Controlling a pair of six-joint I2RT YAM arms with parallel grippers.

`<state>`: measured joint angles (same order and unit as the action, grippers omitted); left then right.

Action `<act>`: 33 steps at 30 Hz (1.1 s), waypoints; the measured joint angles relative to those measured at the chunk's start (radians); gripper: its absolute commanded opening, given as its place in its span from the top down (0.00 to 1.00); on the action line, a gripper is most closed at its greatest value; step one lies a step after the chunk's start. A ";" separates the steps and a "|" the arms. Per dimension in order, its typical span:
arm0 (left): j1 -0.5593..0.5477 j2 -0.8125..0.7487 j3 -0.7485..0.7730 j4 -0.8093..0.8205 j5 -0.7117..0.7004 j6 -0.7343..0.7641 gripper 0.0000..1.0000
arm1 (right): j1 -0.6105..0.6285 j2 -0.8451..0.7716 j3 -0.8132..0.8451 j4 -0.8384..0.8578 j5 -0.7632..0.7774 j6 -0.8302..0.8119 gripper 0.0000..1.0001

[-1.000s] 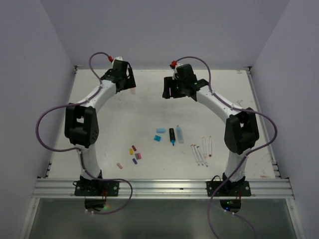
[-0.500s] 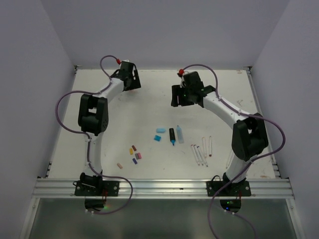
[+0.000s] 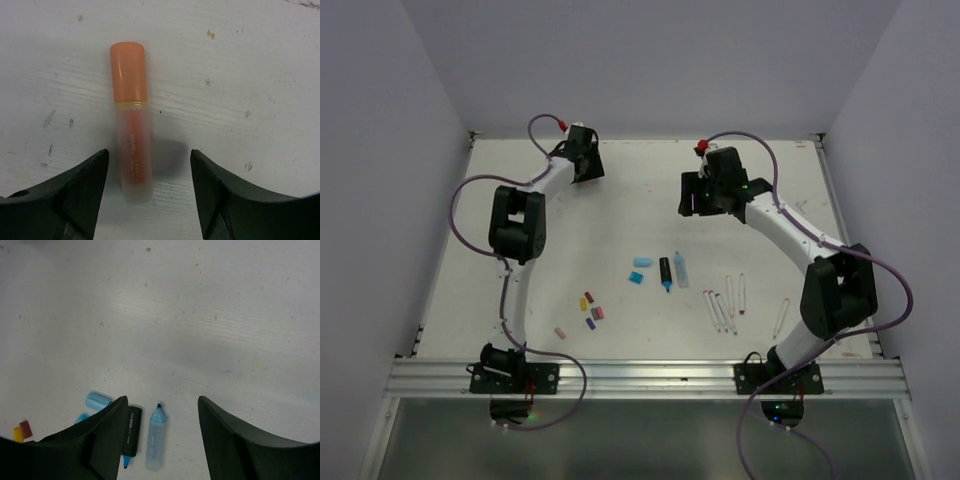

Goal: Open the pen caps

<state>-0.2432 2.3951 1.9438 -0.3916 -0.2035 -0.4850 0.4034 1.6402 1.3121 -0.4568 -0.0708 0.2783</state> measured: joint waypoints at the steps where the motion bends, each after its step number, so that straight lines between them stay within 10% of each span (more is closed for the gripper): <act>1: 0.000 0.006 0.008 0.001 -0.005 -0.002 0.33 | 0.000 -0.003 -0.005 0.000 0.002 0.000 0.38; 16: -0.019 0.019 0.025 -0.055 -0.158 0.092 0.45 | -0.015 -0.066 -0.041 -0.003 0.019 -0.004 0.38; 24: -0.042 0.021 0.025 -0.047 -0.152 0.138 0.69 | -0.019 -0.091 -0.046 -0.011 0.032 -0.010 0.38; 28: -0.039 0.021 0.022 -0.031 -0.115 0.143 0.99 | -0.019 -0.127 -0.056 -0.028 0.037 -0.014 0.38; 33: -0.032 -0.008 -0.041 0.046 -0.070 0.149 1.00 | -0.019 -0.159 -0.057 -0.057 0.035 -0.018 0.38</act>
<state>-0.2749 2.3875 1.9030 -0.3454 -0.2733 -0.3363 0.3843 1.4807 1.2552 -0.5137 -0.0353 0.2607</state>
